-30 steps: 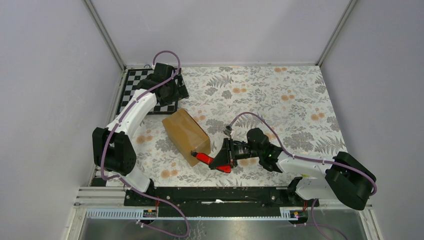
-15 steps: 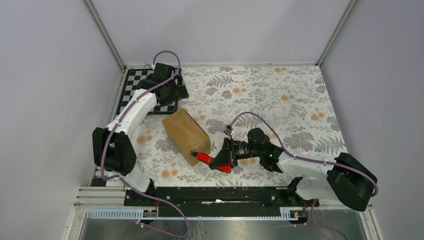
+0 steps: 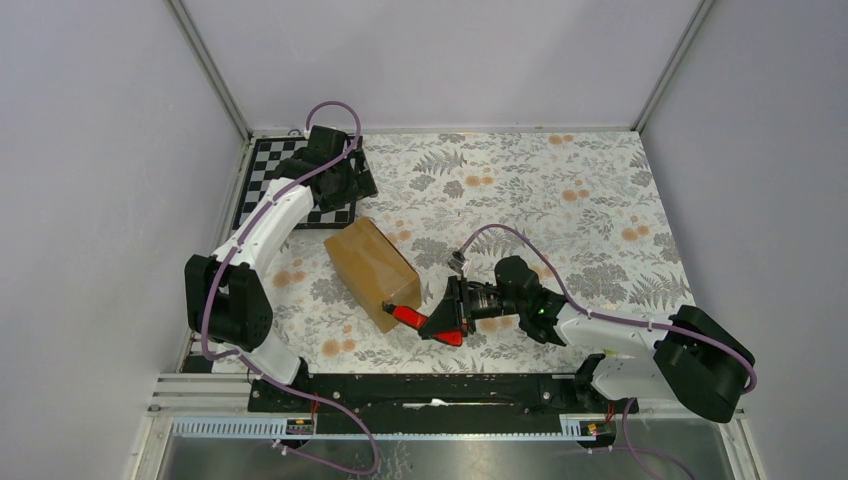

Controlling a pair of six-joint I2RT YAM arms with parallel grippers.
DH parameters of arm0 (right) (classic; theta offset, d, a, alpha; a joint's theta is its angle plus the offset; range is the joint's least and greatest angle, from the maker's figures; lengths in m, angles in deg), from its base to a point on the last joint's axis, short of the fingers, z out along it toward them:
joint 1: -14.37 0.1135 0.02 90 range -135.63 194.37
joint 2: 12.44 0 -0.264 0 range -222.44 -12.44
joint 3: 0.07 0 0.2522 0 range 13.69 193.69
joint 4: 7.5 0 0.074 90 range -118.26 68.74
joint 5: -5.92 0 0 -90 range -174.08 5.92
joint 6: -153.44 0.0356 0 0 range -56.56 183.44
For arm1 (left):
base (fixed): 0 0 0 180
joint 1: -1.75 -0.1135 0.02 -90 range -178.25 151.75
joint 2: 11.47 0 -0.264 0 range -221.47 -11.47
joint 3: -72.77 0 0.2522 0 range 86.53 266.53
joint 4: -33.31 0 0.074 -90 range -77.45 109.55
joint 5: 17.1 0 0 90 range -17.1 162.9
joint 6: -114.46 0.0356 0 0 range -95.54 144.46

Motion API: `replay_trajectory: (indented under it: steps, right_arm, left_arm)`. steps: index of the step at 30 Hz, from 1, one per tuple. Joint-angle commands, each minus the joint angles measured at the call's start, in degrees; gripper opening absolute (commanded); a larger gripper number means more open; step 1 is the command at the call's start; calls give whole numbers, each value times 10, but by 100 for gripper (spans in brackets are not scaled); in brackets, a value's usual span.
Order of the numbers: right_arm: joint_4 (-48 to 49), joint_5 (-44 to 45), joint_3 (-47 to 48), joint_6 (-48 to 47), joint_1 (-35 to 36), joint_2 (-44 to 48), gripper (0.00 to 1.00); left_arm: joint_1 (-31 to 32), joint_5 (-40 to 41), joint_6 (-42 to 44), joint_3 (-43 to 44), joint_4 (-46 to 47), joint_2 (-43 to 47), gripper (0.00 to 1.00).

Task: Unpack the express box
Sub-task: Cut the express box at the center of the board.

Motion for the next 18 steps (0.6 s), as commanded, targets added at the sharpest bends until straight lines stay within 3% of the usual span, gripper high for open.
replay_trajectory:
  steps: [1, 18]
  right_arm:
    - [23, 1, 14, -4, 7, 15, 0]
    - [18, 5, 14, -3, 12, 17, 0]
  left_arm:
    - [-3, 3, 9, 3, 23, 17, 84]
    - [-3, 4, 9, 3, 23, 17, 84]
